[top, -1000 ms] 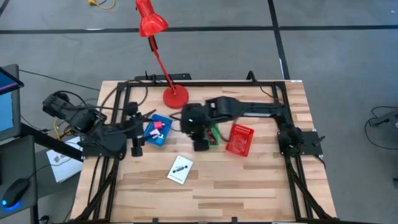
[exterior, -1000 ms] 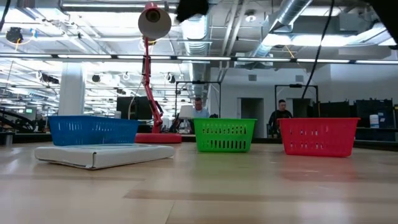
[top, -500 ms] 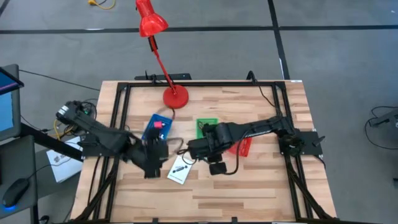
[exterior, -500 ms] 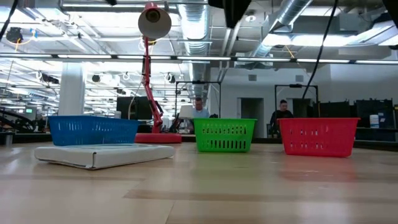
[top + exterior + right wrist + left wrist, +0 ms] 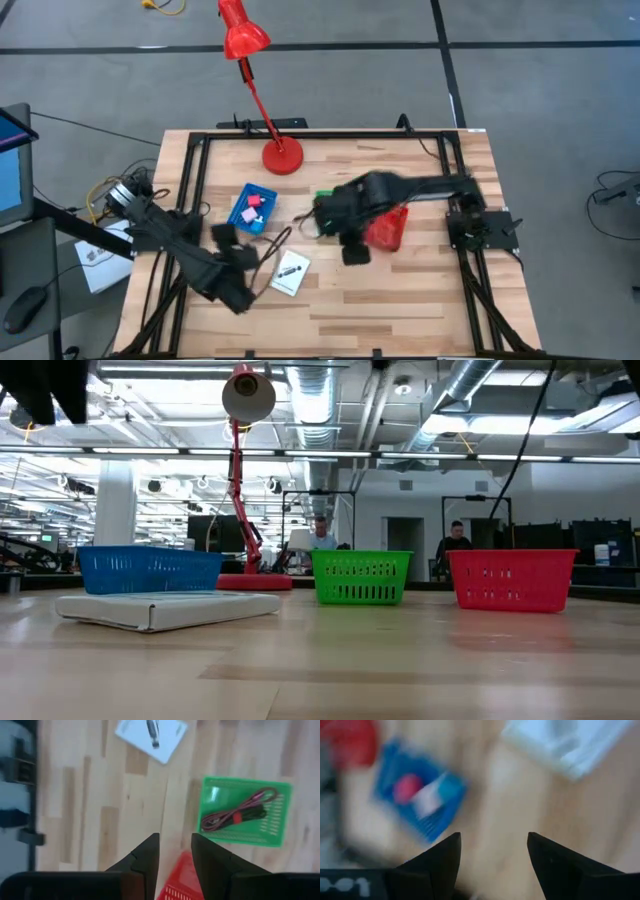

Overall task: Pick and place items into bin
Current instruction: Put the white card reader box into the red bin

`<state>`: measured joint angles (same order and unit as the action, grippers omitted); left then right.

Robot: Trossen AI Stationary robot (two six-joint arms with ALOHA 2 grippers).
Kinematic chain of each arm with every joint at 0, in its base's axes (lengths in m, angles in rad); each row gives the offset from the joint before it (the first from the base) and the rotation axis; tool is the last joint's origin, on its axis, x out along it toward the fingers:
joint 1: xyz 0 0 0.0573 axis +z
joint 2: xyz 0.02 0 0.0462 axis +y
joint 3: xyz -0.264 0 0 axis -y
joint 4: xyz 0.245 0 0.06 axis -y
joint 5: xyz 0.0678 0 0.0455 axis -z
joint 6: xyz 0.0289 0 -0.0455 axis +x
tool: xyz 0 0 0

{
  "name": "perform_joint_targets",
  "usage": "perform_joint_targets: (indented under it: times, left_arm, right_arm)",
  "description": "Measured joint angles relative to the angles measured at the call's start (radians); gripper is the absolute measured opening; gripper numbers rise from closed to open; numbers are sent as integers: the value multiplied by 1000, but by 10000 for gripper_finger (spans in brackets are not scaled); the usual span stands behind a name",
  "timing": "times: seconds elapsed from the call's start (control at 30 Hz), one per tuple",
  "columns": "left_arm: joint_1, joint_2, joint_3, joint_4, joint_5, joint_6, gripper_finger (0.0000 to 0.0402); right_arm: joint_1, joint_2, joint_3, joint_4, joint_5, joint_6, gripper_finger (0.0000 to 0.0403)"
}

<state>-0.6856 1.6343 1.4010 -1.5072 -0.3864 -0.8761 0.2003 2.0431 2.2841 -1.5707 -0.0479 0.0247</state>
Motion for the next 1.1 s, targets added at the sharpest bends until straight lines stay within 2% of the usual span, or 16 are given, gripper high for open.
perform_joint_targets:
  times: [0.03,0.1,0.23,0.33,0.47,0.57,0.7,0.77,0.8,0.9,0.97,1.03,1.1]
  left_arm:
    - [-18,-11,0,-67,-19,-58,219]
    - [-54,-37,-3,-68,-87,-139,219]
    - [-117,-84,-15,-34,-118,-140,219]
    - [-157,-134,-32,-62,-163,-222,219]
    - [-211,-307,-91,-72,-190,-215,219]
    - [-227,-477,-174,-57,-277,-223,219]
    - [-229,-734,-323,-31,-394,-404,219]
    - [-230,-847,-430,123,-431,-481,219]
    - [-230,-896,-493,235,-437,-463,219]
    - [-230,-997,-677,639,-400,-171,219]
    - [-229,-1023,-787,915,-397,26,219]
    - [-223,-1027,-869,1144,-420,141,219]
    - [-214,-1021,-927,1299,-430,184,219]
  right_arm:
    - [-7,-30,0,1,0,1,107]
    - [-19,-93,1,1,10,4,107]
    - [-40,-204,2,4,95,35,107]
    - [-53,-288,1,0,106,100,107]
    - [-36,-384,3,3,102,125,107]
    - [-16,-426,3,4,102,108,107]
    - [27,-473,-6,34,150,49,107]
    - [57,-502,-65,132,190,42,107]
    - [74,-514,-113,192,190,20,107]
    - [113,-549,-306,335,101,-88,107]
    - [125,-579,-459,432,50,-101,107]
    - [127,-624,-616,518,35,-99,107]
    - [120,-674,-763,625,36,-65,107]
